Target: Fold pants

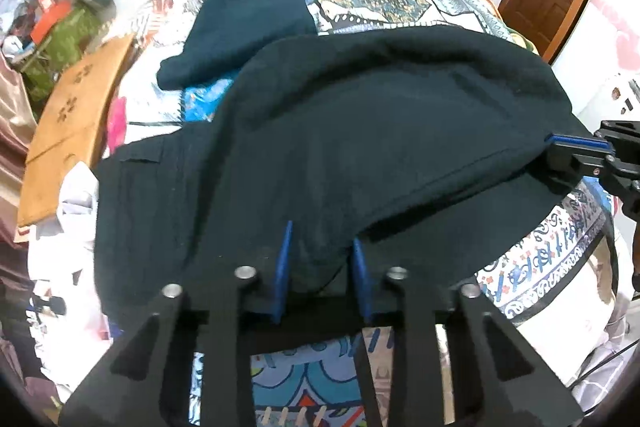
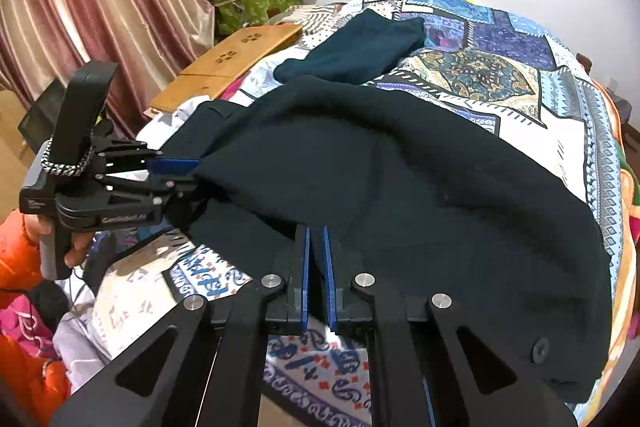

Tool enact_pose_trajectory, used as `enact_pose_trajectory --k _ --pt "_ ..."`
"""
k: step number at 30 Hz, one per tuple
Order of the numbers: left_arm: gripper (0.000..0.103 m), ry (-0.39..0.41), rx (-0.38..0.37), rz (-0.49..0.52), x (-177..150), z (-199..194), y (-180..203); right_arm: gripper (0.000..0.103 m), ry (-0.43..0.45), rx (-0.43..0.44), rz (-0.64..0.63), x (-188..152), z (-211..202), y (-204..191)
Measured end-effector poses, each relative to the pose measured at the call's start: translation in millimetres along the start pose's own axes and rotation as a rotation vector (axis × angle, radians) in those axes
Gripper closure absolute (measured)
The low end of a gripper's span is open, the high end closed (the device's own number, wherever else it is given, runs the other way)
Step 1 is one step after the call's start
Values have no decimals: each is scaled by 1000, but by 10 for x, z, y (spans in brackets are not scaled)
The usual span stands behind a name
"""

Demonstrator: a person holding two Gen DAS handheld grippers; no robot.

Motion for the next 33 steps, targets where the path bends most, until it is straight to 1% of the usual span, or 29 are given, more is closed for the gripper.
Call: enact_pose_trajectory --k 2,5,6,9,12,13,16,17,19,20,21,22,23,24,25,27,30,33 --pt "85 10 7 -3 -1 -63 -31 102 9 15 12 -6 -45 0" --pt "88 15 -10 -11 -24 -131 -43 102 16 19 22 -32 -93 18" --pt "91 13 -11 -9 -41 -135 -37 102 9 16 28 -54 -79 33" --pt "93 3 -9 -10 -100 -116 -22 101 -30 24 68 -145 0 107" --pt "93 -27 -23 -30 -166 -92 -13 101 -33 30 110 -195 -27 195" --pt "93 -57 -44 -32 -196 -84 -1 101 -26 27 120 -196 -65 232" --pt "93 -95 -93 -61 -195 -126 -12 99 0 -23 141 -186 -221 388" --pt "91 -97 -92 -65 -172 -144 -26 98 15 -48 158 -178 -299 490" --pt "85 -82 -55 -67 -70 -199 -89 95 45 -93 199 -175 -447 706" --pt "76 -64 -17 -64 15 -228 -136 93 59 -119 220 -183 -524 817" --pt "65 -51 7 -63 74 -244 -169 90 74 -145 239 -194 -596 923" --pt "58 -30 36 -66 173 -260 -213 85 89 -180 257 -208 -672 1032" --pt "46 -15 48 -71 235 -265 -239 82 105 -219 274 -238 -765 1168" --pt "41 3 57 -78 321 -267 -267 76 113 -251 286 -257 -831 1270" --pt "40 17 60 -82 404 -256 -273 73 121 -290 297 -291 -905 1398" --pt "40 20 68 -80 544 -182 -262 72 126 -331 314 -330 -995 1555" --pt "38 8 72 -77 687 -18 -213 72 121 -372 352 -392 -1070 1837" --pt "38 -26 67 -75 782 206 -124 72 108 -397 370 -418 -1059 2067"
Point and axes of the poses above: each gripper's, at about its wrist camera, not at the fingertips, and z roughly the way its jaws point, y to its right, x to its top, the point moved 7 cm from there along z, roughly the way its jaws point, and after that the axes turned 1 degree about -y, right-handed, at the moved point
